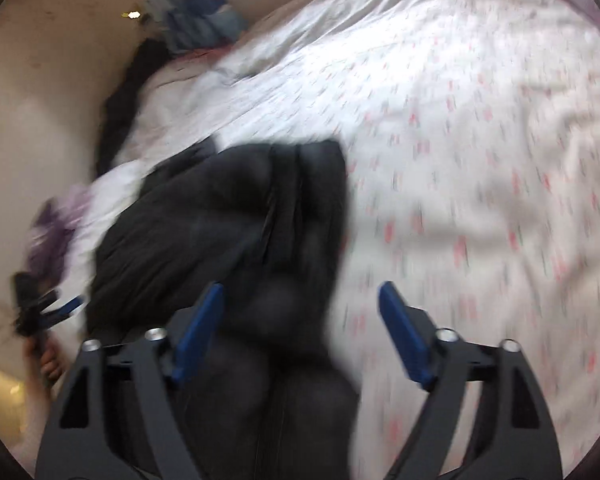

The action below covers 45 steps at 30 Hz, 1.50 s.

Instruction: Fold large clothes

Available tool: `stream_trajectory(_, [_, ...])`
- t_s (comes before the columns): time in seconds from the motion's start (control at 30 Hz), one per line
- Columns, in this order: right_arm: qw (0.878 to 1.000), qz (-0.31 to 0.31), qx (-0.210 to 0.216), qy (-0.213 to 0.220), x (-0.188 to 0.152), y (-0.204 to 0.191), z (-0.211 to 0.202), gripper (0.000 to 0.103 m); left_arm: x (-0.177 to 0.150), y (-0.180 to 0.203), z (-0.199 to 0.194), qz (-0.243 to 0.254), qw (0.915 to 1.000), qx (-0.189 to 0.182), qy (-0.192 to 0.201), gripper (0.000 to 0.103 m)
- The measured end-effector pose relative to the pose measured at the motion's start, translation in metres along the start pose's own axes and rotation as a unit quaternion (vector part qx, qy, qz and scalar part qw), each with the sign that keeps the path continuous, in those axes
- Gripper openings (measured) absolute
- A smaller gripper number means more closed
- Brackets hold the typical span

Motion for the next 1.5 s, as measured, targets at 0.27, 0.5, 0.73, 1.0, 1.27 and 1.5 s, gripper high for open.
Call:
stream_trajectory(0.27, [0.976,0.113,0.152,-0.104,-0.132,0.044,-0.102,0.082,-0.139,-0.071,-0.102,-0.126,0.9851,-0.092,-0.071,0.095])
stream_trajectory(0.5, [0.938,0.187,0.261,-0.131,-0.190,0.055,-0.108,0.090,-0.228,-0.089,-0.088,-0.203,0.9477,-0.223,-0.103,0.095])
stream_trajectory(0.73, [0.920,0.208,0.292,-0.159,-0.214,0.054,-0.072,0.090,-0.249,-0.050,-0.079,-0.187,0.9333,-0.286,-0.109,0.095])
stream_trajectory(1.0, [0.915,0.170,0.346,-0.116,-0.217,0.027,-0.059,0.028,-0.241,-0.043,-0.086,-0.166,0.9660,-0.184,-0.074,0.040])
stream_trajectory(1.27, [0.899,0.079,0.422,-0.083,-0.179,-0.032,-0.110,0.021,-0.207,0.017,-0.130,-0.075,0.9699,-0.230,-0.031,0.014])
stream_trajectory(1.5, [0.900,0.141,0.394,-0.126,-0.192,-0.004,-0.070,0.064,-0.234,-0.035,-0.098,-0.160,0.9605,-0.215,-0.074,0.058])
Point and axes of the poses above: each gripper's, at about its wrist camera, not at the fingertips, and z roughly the way its jaws point, y to its right, x to its top, the point moved 3 cm from there along z, roughly the way its jaws point, and after that the axes turned 10 degrees about y, right-handed, at the moved point
